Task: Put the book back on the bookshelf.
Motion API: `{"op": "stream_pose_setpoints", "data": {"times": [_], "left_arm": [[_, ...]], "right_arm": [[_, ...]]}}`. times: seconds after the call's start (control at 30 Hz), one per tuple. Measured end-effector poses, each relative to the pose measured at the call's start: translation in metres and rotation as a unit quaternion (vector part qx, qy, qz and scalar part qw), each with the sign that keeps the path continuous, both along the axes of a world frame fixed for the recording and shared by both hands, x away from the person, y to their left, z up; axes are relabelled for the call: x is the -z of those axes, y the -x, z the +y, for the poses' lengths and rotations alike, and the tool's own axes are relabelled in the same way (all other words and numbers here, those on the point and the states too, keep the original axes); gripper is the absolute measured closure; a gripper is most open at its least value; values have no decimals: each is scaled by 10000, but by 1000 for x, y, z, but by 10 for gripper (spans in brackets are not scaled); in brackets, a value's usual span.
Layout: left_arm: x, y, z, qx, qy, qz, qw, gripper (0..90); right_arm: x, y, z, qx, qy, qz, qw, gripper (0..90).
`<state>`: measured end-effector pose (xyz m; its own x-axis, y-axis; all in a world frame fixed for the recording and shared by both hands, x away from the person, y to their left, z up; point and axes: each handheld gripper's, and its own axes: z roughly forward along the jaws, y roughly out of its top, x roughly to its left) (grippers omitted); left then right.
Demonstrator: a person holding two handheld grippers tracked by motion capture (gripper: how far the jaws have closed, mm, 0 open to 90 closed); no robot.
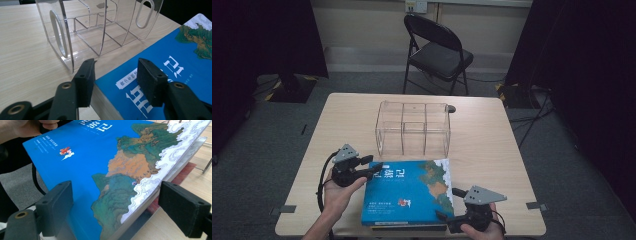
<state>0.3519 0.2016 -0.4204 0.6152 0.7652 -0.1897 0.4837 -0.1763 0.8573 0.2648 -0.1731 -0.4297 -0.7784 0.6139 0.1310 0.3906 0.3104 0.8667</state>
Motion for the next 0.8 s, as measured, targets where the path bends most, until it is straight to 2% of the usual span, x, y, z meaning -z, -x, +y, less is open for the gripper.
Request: {"op": "stream_pose_setpoints", "data": {"times": [0.13,0.27,0.4,0.47,0.57,0.63,0.73,0.8], "left_arm": [[1,1,-1,-45,8,4,10000,481],[0,-1,-4,1,-161,-83,9998,496],[2,-9,-5,-19,-1,0,10000,526],[1,-12,-7,-18,-33,-6,10000,530],[1,-14,-8,-67,46,36,10000,528],[0,-12,-6,-131,106,82,9998,526],[-6,2,0,-277,127,17,9995,510],[-9,13,8,-329,13,84,9994,488]], "right_arm": [[1,0,0,15,-25,27,10000,123],[0,2,0,-9,24,50,10000,128],[-1,5,0,-58,55,76,9999,141],[-2,8,-2,-115,54,87,9999,170],[-3,8,-5,-170,11,86,9998,227],[-6,0,-7,-148,0,-29,9999,281],[-12,-23,-7,-14,33,-123,9999,226],[-14,-40,-5,56,73,-205,9997,233]]}}
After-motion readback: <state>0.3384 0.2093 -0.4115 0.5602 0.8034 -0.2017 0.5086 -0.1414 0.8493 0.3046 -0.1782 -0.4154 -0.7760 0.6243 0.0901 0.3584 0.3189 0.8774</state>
